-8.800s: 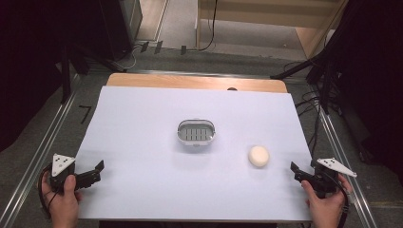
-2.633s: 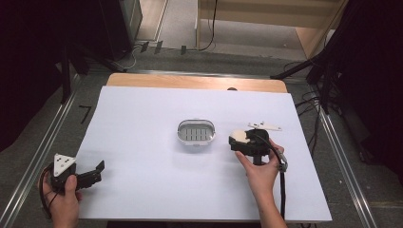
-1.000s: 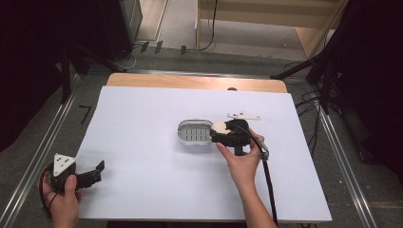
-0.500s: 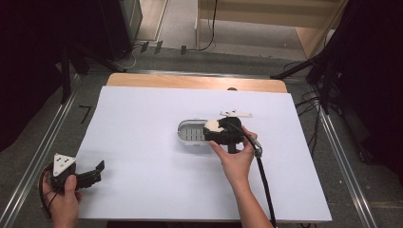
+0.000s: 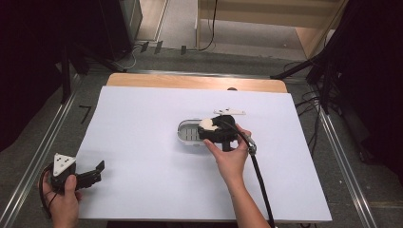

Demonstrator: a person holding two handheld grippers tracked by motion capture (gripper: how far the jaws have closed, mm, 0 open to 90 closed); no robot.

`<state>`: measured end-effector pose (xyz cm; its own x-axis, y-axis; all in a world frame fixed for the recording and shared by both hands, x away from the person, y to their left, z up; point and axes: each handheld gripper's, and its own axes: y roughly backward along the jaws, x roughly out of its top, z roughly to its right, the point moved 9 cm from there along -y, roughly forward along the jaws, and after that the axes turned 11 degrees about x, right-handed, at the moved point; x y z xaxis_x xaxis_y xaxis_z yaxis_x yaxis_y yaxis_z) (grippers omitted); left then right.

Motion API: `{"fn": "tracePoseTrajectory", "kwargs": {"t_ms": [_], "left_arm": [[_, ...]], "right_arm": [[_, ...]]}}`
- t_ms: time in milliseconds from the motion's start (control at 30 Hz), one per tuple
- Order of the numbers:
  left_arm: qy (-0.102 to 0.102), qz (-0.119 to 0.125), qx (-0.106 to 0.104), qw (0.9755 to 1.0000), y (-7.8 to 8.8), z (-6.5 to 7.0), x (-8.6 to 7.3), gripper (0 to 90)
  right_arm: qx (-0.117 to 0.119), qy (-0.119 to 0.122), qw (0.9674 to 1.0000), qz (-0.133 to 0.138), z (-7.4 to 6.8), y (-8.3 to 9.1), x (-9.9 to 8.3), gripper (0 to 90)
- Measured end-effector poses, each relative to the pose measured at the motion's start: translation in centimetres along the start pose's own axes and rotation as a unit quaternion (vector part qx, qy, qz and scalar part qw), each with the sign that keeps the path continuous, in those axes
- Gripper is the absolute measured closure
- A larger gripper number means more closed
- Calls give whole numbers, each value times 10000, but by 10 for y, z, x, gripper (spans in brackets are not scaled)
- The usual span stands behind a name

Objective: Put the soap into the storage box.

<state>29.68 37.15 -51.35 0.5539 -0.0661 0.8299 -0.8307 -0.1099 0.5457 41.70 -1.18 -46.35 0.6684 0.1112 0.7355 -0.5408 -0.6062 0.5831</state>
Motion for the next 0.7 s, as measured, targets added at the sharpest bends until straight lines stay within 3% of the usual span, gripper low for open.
{"fn": "tracePoseTrajectory", "kwargs": {"t_ms": [700], "left_arm": [[6,1,-5,10000,0,0,0,3]], "right_arm": [[56,35,9998,-165,-11,-23,-1,255]]}}
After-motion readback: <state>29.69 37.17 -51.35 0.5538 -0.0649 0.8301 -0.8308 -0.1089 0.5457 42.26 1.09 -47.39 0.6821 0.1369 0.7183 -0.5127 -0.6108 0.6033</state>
